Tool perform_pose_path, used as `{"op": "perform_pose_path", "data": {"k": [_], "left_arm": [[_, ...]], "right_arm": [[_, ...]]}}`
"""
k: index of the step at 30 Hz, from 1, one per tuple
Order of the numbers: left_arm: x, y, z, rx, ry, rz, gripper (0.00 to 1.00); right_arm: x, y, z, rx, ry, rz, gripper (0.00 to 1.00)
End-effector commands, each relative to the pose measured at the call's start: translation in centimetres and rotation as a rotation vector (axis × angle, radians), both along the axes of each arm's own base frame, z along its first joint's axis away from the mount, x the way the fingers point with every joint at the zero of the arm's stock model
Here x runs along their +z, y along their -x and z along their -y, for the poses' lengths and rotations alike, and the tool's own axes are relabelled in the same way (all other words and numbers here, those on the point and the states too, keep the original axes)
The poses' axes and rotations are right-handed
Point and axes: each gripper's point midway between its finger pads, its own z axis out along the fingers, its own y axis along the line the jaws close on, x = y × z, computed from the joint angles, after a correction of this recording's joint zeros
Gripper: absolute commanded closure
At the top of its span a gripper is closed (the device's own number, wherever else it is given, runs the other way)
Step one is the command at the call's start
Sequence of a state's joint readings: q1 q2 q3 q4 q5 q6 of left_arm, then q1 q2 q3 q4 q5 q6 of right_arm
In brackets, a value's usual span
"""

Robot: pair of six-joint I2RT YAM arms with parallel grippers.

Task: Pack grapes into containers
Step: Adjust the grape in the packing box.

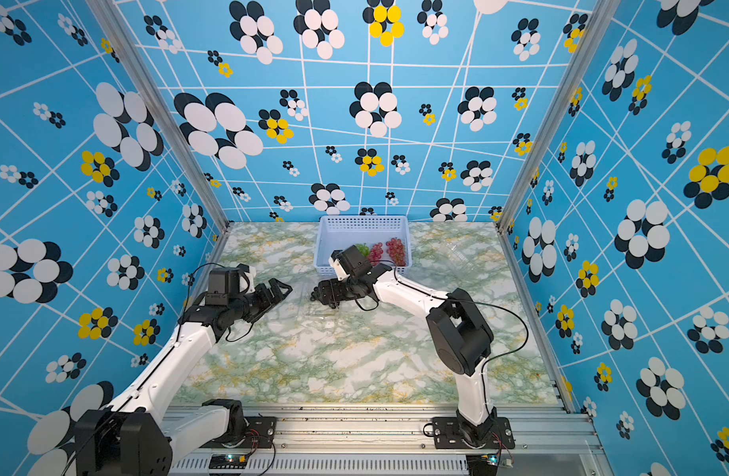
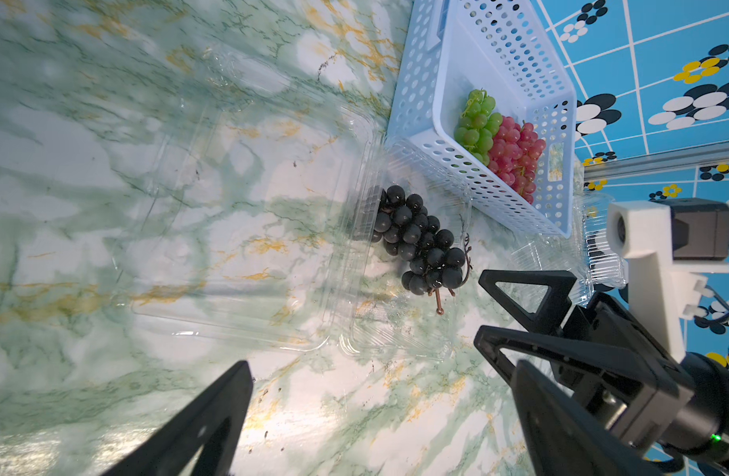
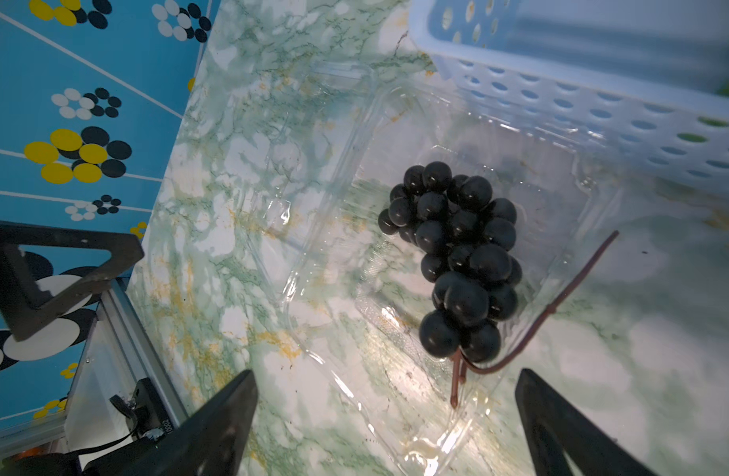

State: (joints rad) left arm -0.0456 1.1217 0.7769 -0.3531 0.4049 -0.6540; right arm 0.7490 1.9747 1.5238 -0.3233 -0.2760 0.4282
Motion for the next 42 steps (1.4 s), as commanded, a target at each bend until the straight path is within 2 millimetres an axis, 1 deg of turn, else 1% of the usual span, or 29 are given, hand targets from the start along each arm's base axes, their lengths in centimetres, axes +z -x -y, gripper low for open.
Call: {"op": "perform_pose_path", "data": {"k": [1, 6, 10, 11, 18, 25, 28, 29, 32, 35, 38, 39, 42], "left_arm": [[-0.2, 0.6, -0.2, -0.014, 0.002, -0.005, 0.00], [0.0, 0.6, -0.5, -0.009, 0.010, 0.000, 0.01], [-0.1, 0.6, -0.7, -0.008, 0.013, -0.002, 0.01], [-0.2, 0.6, -0.7, -0.008, 0.014, -0.004, 0.01], [0.0, 0.5, -0.8, -0.003, 0.020, 0.003, 0.01], [-0.3, 0.6, -1.1, 0.008, 0.029, -0.007, 0.01], [-0.2, 0.5, -1.2, 0.009, 0.030, -0.006, 0.00], [-0.1, 0.5, -1.2, 0.010, 0.029, -0.004, 0.01], [-0.1, 0.5, -1.4, 0.014, 0.027, -0.005, 0.00], [-0.2, 0.6, -1.4, 0.016, 0.029, -0.007, 0.00], [-0.3, 0.5, -1.4, 0.016, 0.033, -0.012, 0.00], [-0.4, 0.6, -1.4, 0.016, 0.033, -0.015, 0.01], [-0.4, 0.5, -1.3, 0.015, 0.036, -0.016, 0.00]], "right_arm": [[-0.1, 0.0, -1.5, 0.012, -0.025, -0.013, 0.01], [-0.7, -0.4, -2.0, 0.012, -0.021, -0.022, 0.01], [-2.0, -0.3, -1.9, 0.009, -0.001, -0.043, 0.01], [-1.0, -0.8, -2.5, 0.008, -0.021, -0.028, 0.01], [-1.5, -0.2, -4.1, 0.031, -0.036, -0.049, 0.01], [-1.7, 0.3, -6.1, 0.054, -0.055, -0.066, 0.01], [-1.1, 0.6, -6.9, 0.069, -0.071, -0.062, 0.01], [-2.5, 0.7, -7.1, 0.071, -0.053, -0.081, 0.01], [-2.5, 0.9, -7.8, 0.082, -0.055, -0.083, 0.01], [-2.7, 0.9, -8.1, 0.084, -0.051, -0.090, 0.01], [-3.0, 0.6, -7.9, 0.085, -0.020, -0.078, 0.01], [-2.9, 0.5, -7.8, 0.085, -0.016, -0.073, 0.01], [-1.7, -0.2, -7.5, 0.083, -0.023, -0.048, 0.01]]}}
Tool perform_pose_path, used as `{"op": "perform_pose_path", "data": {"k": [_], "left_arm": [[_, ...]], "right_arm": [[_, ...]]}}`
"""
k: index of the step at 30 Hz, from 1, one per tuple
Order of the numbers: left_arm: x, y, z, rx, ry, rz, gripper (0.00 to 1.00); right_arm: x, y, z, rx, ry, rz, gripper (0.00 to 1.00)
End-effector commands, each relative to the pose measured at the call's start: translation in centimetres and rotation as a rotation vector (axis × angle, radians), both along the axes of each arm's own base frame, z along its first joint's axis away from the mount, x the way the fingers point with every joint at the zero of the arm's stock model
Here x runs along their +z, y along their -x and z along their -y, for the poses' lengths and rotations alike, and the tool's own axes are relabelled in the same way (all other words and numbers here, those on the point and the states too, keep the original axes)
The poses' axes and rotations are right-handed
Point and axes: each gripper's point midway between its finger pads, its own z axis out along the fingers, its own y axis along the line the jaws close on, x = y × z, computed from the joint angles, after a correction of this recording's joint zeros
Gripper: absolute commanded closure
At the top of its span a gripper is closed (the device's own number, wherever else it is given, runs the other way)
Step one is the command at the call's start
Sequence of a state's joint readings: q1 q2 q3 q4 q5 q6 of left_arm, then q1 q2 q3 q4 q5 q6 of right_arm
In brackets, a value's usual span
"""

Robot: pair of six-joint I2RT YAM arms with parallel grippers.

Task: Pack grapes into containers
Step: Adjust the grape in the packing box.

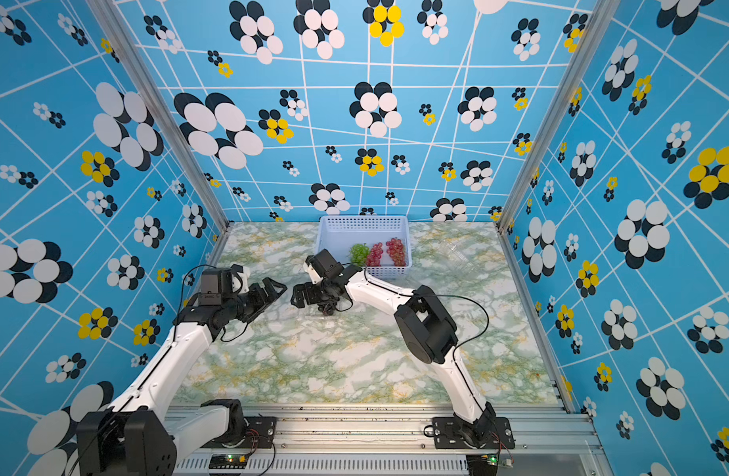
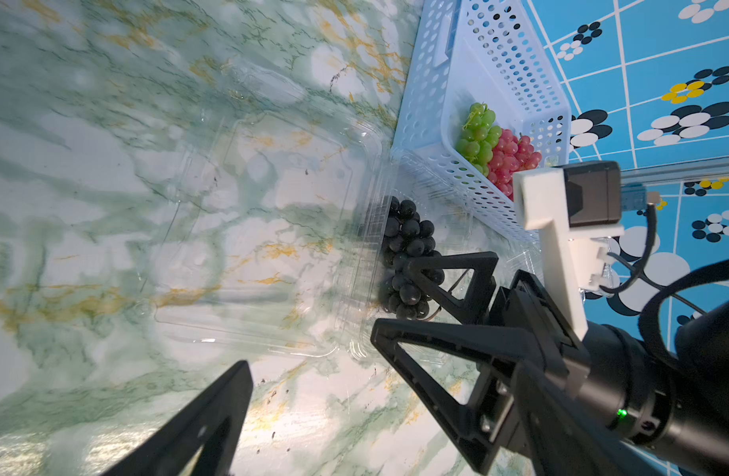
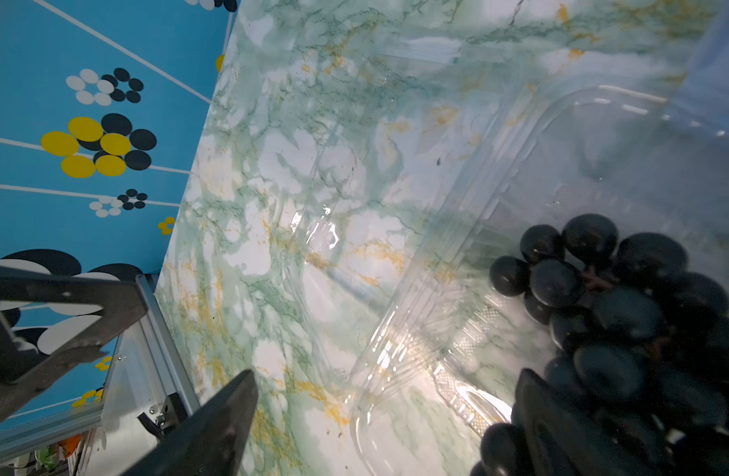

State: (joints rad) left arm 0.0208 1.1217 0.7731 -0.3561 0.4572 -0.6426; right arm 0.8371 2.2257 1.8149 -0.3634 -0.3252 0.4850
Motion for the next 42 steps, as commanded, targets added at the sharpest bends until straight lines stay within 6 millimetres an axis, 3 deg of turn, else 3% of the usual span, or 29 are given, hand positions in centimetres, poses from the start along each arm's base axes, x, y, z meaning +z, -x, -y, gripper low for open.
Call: {"op": "perform_pose_path", "data": {"k": [1, 9, 12, 13, 15, 21, 26, 28, 29, 36, 42], "left_arm": [[-0.4, 0.6, -0.1, -0.006, 0.007, -0.012, 0.00], [-0.2, 0.6, 0.0, -0.008, 0.013, -0.012, 0.01], [-0.1, 0.7, 0.0, -0.006, 0.011, -0.011, 0.00], [-0.2, 0.7, 0.0, -0.005, 0.012, -0.012, 0.00], [-0.2, 0.7, 0.0, -0.003, 0.013, -0.016, 0.00], [-1.9, 0.7, -1.3, 0.048, 0.008, -0.095, 0.00], [-3.7, 0.6, -2.4, 0.096, 0.061, -0.178, 0.01], [-4.5, 0.7, -3.0, 0.118, 0.069, -0.206, 0.00], [-4.9, 0.7, -3.4, 0.129, 0.057, -0.217, 0.00], [-6.8, 0.2, -5.6, 0.210, -0.023, -0.269, 0.01], [-8.2, -0.8, -6.8, 0.248, -0.076, -0.293, 0.01]], "right_arm": [[1.1, -0.9, 0.4, 0.000, 0.009, 0.027, 0.01], [4.8, -3.1, 1.6, -0.018, -0.010, 0.090, 0.01], [5.6, -3.5, 2.6, -0.037, -0.012, 0.101, 0.01], [6.7, -3.6, 3.2, -0.048, -0.022, 0.117, 0.01], [6.6, -3.9, 4.5, -0.077, -0.006, 0.119, 0.01], [4.9, -4.2, 8.7, -0.158, 0.066, 0.102, 0.01], [2.2, -4.2, 11.9, -0.238, 0.151, 0.057, 0.01], [1.6, -4.2, 12.3, -0.250, 0.165, 0.052, 0.01], [0.2, -3.5, 12.9, -0.250, 0.192, 0.026, 0.01], [-1.8, -3.2, 12.9, -0.264, 0.183, 0.001, 0.01], [-2.0, -3.1, 11.9, -0.238, 0.133, -0.012, 0.01]]}}
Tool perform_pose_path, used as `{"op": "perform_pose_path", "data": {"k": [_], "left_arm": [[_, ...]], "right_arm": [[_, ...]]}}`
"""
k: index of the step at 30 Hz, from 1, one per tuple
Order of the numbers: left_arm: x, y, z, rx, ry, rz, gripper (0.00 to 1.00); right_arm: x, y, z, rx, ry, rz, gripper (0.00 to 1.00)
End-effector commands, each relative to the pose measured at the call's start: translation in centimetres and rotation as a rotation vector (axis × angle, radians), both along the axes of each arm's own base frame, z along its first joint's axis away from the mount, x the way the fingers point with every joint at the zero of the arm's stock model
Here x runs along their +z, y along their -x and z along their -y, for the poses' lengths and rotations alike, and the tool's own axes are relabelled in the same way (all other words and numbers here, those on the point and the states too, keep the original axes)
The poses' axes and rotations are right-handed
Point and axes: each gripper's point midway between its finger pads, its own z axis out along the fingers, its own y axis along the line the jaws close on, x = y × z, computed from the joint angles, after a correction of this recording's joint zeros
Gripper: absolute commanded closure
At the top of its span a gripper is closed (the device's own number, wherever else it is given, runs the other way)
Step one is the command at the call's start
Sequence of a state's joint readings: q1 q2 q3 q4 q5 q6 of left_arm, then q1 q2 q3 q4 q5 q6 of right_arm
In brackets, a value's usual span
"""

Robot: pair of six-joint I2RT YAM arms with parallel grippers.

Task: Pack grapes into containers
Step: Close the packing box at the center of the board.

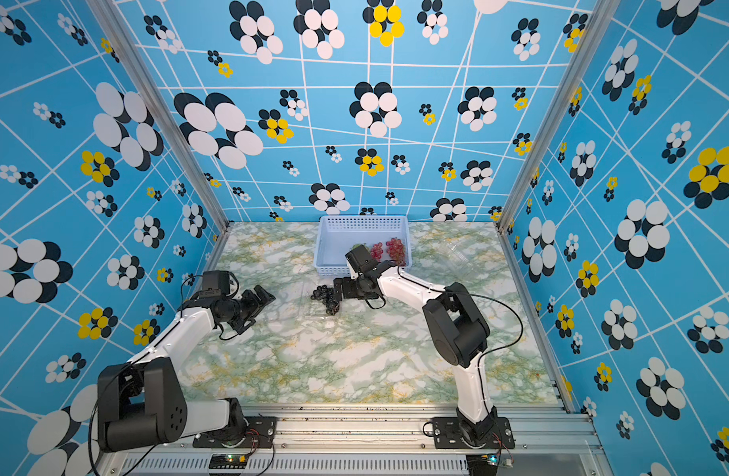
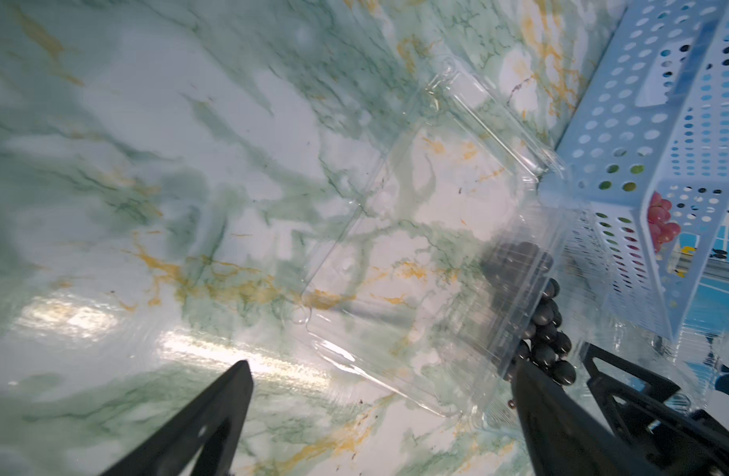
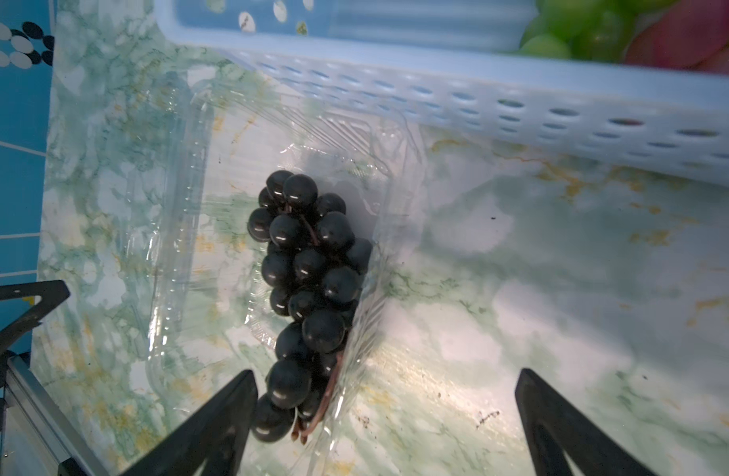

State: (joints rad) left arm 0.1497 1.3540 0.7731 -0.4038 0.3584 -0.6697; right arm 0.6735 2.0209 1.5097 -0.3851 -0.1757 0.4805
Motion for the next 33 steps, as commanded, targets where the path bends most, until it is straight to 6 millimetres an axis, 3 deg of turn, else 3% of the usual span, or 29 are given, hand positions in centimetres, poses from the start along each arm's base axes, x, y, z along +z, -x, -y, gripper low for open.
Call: {"op": "perform_pose_path", "data": {"k": [1, 12, 21, 28, 33], "left_arm": [[-0.2, -1.0, -1.2, 0.034, -0.048, 0.007, 0.00], [-1.2, -4.0, -1.3, -0.070, -0.111, 0.034, 0.00], [-2.4, -7.5, 0.3, -0.173, -0.070, 0.097, 0.00], [-3.9, -8.4, 0.4, -0.226, -0.083, 0.079, 0.01], [-4.4, -8.8, 1.9, -0.259, -0.020, 0.116, 0.01]], "right_arm": [[0.0, 0.1, -1.0, 0.019, -0.049, -0.005, 0.01], [0.6, 0.5, -2.6, 0.084, -0.123, -0.010, 0.01], [0.6, 1.0, -2.9, 0.121, -0.140, -0.021, 0.01], [0.4, 1.3, -2.9, 0.126, -0.141, -0.031, 0.01], [0.0, 1.3, -2.9, 0.127, -0.136, -0.042, 0.01]]}}
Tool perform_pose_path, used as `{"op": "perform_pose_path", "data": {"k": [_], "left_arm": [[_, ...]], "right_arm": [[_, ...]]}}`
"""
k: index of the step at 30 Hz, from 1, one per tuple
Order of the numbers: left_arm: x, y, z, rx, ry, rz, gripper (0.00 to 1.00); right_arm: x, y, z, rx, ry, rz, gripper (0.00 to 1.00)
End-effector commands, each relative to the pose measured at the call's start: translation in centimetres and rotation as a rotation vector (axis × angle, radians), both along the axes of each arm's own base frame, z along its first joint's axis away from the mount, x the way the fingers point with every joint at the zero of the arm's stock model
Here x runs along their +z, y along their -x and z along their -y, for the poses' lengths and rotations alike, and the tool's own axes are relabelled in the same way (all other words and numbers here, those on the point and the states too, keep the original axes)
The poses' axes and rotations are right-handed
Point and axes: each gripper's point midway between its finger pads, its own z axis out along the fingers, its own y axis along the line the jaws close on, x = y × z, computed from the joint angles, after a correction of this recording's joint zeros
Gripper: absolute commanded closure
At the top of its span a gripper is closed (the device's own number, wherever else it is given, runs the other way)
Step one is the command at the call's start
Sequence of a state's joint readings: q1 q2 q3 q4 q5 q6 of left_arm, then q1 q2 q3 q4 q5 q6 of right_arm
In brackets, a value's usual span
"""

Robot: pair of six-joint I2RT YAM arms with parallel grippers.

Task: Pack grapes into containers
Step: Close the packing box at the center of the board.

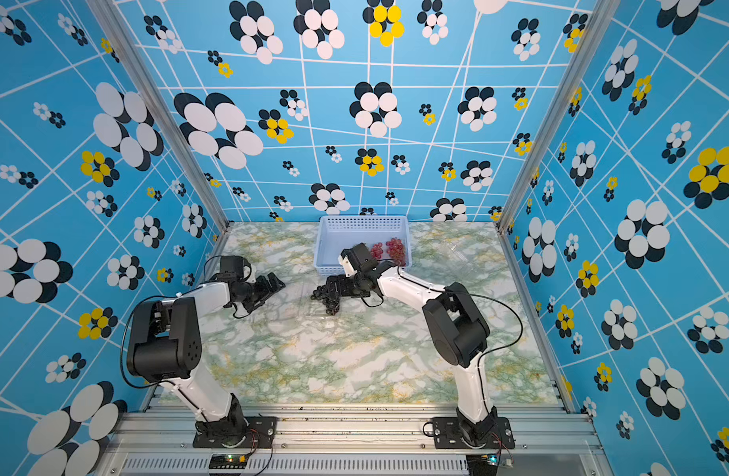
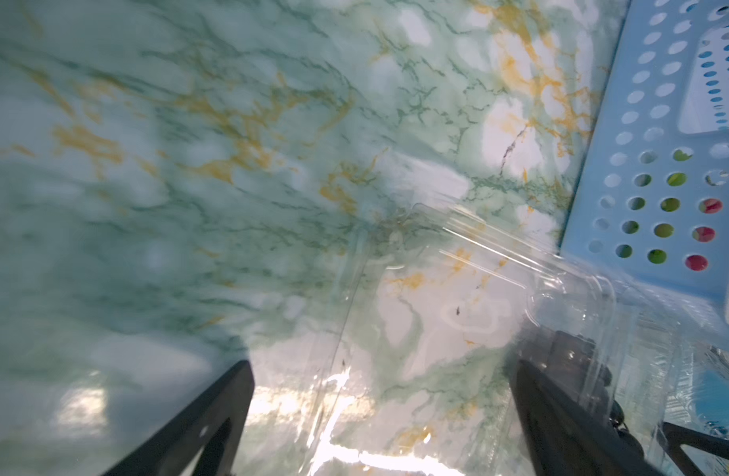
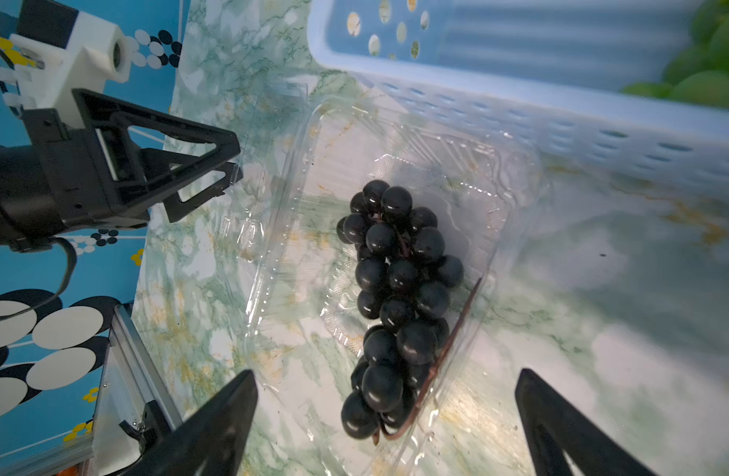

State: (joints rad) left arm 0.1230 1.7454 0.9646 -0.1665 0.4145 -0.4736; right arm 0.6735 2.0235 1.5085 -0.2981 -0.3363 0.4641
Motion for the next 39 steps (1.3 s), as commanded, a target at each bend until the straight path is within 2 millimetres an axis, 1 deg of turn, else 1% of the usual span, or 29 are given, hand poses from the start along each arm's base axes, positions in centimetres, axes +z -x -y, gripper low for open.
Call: {"op": "perform_pose_path", "data": {"k": [1, 5, 9, 14, 18, 24, 30, 32, 35, 39], "left_arm": [[-0.8, -0.2, 1.5, -0.055, 0.047, 0.014, 0.01], [-1.1, -0.3, 2.6, -0.094, 0.056, 0.015, 0.01], [-0.9, -0.3, 3.8, -0.120, 0.077, 0.028, 0.00], [-0.3, -0.2, 4.3, -0.122, 0.083, 0.037, 0.00], [1.0, 0.1, 4.5, -0.118, 0.087, 0.059, 0.01], [3.5, 0.5, 5.8, -0.146, 0.077, 0.101, 0.00], [4.7, 1.5, 7.3, -0.192, 0.052, 0.110, 0.01], [4.9, 1.9, 7.4, -0.196, 0.046, 0.108, 0.00], [5.3, 2.6, 7.0, -0.185, 0.031, 0.096, 0.00], [5.8, 3.3, 6.6, -0.168, 0.017, 0.078, 0.00]], "right_arm": [[-1.7, 0.7, -0.1, 0.024, 0.016, -0.036, 0.01], [-1.9, 0.6, -0.2, 0.021, 0.015, -0.044, 0.01], [-2.1, 0.4, -0.4, 0.019, 0.013, -0.049, 0.01], [-2.3, 0.2, -0.5, 0.016, 0.018, -0.052, 0.01], [-2.4, 0.1, -0.5, 0.016, 0.023, -0.052, 0.01], [-2.7, 0.1, -0.6, 0.020, 0.027, -0.058, 0.01], [-2.6, 0.5, -1.4, 0.032, 0.028, -0.058, 0.01], [-2.5, 0.6, -1.6, 0.036, 0.031, -0.054, 0.01], [-2.3, 0.7, -1.7, 0.036, 0.042, -0.050, 0.01], [-2.5, 0.7, -1.4, 0.024, 0.067, -0.050, 0.01]]}}
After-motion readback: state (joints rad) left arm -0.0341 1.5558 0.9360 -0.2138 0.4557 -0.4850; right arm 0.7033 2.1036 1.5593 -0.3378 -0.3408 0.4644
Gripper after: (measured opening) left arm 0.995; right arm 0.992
